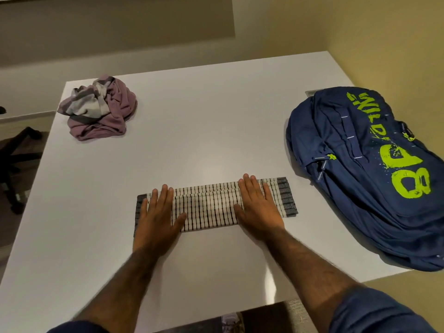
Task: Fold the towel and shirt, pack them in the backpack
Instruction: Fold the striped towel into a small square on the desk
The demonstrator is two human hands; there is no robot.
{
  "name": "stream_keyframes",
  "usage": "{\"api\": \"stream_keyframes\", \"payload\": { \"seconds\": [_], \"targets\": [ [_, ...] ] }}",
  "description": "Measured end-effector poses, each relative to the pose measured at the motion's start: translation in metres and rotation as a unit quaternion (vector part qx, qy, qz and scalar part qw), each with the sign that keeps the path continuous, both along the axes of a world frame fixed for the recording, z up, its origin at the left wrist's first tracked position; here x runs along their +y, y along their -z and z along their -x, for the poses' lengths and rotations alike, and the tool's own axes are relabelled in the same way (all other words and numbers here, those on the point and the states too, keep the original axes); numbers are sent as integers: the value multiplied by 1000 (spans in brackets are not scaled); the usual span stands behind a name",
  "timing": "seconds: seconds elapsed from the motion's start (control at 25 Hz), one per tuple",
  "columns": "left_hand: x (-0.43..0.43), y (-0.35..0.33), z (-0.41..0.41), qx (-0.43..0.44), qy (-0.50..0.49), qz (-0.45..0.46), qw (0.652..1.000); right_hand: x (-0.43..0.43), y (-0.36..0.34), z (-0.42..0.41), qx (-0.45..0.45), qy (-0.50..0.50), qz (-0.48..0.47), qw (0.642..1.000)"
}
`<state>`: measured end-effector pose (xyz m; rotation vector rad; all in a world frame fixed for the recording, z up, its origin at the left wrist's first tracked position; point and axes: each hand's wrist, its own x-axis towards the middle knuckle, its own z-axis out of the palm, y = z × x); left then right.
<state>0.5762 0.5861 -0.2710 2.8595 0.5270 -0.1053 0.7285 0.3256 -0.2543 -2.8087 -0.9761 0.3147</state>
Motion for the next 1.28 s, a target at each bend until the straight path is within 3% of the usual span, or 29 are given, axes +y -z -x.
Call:
{"api": "stream_keyframes", "payload": {
  "seconds": [0.28,0.64,0.76,0.84,0.88,1.0,1.12,1.28],
  "targets": [
    [8,-5,5,26,-8,-27,999,-48,5,-29,-41,19,42,998],
    [41,-11,28,68,-7,-46,997,-63,8,-42,-22,30,42,998],
    [48,-24,34,51,-3,-15,999,-70,-10,-39,-79,116,-34,990],
    [55,-29,44,32,16,-37,999,-76,-22,-39,-143,193,-35,970],
    [58,-31,49,30,29,-57,997,-78,-28,-40,-136,227,-10,964],
    [68,-32,55,63,56,-92,992,-75,-36,-48,12,310,62,949],
    [75,-32,51,81,53,-95,991,-65,-34,-55,132,382,20,914],
    [83,-32,44,85,18,-49,995,-53,-35,-65,183,424,13,887]
  ]
}}
